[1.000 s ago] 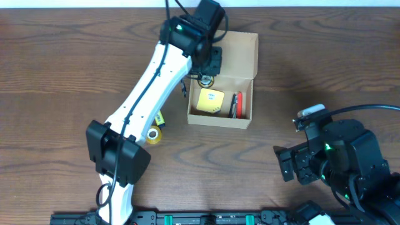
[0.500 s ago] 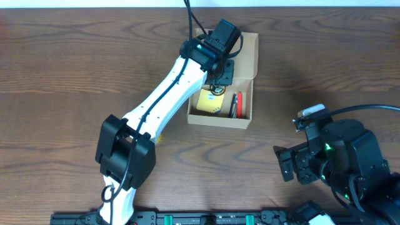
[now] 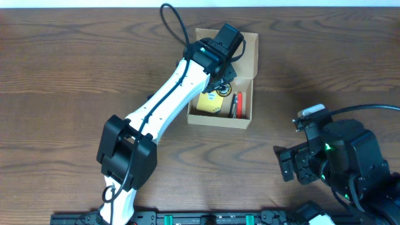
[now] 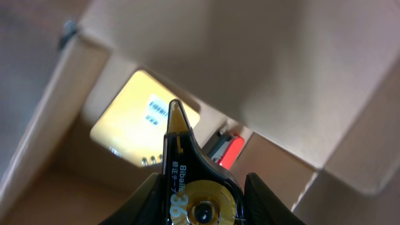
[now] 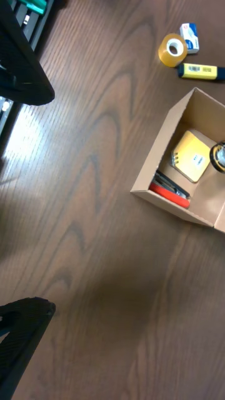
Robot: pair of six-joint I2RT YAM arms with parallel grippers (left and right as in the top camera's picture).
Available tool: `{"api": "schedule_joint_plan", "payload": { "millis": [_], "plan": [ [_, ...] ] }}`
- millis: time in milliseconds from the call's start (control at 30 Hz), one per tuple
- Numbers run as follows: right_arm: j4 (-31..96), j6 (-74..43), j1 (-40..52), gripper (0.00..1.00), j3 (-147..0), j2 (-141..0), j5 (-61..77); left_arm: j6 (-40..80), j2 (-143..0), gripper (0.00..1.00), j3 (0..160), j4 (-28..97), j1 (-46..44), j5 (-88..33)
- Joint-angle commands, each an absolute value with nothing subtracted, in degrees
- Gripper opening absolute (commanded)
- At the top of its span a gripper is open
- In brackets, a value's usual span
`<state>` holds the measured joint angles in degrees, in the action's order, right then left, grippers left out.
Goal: Pack container
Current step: 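Lower the correction tape into the box and open the left gripper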
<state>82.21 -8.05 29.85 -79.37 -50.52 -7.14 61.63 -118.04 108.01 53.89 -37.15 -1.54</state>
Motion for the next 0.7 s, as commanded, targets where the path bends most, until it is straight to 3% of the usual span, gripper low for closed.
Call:
{"api": "schedule_joint_plan", "payload": {
  "millis": [0,300,667],
  "plan": [
    [82.26,-7.84,29.54,0.99,-79.42,-50.52,-7.49,80.51,-118.78,0.06,107.96,55.55,-38.26,3.57],
    [82.24,-7.84,29.54,0.99,-79.42,-50.52,-7.49,98.59,-121.51,0.06,107.96,56.36,-40.66,6.61],
    [82.26,-7.84,29.54,0.99,-79.42,-50.52,-7.49,102.45,-122.37,0.06,107.98,62.98,-40.69,12.60]
  ]
}}
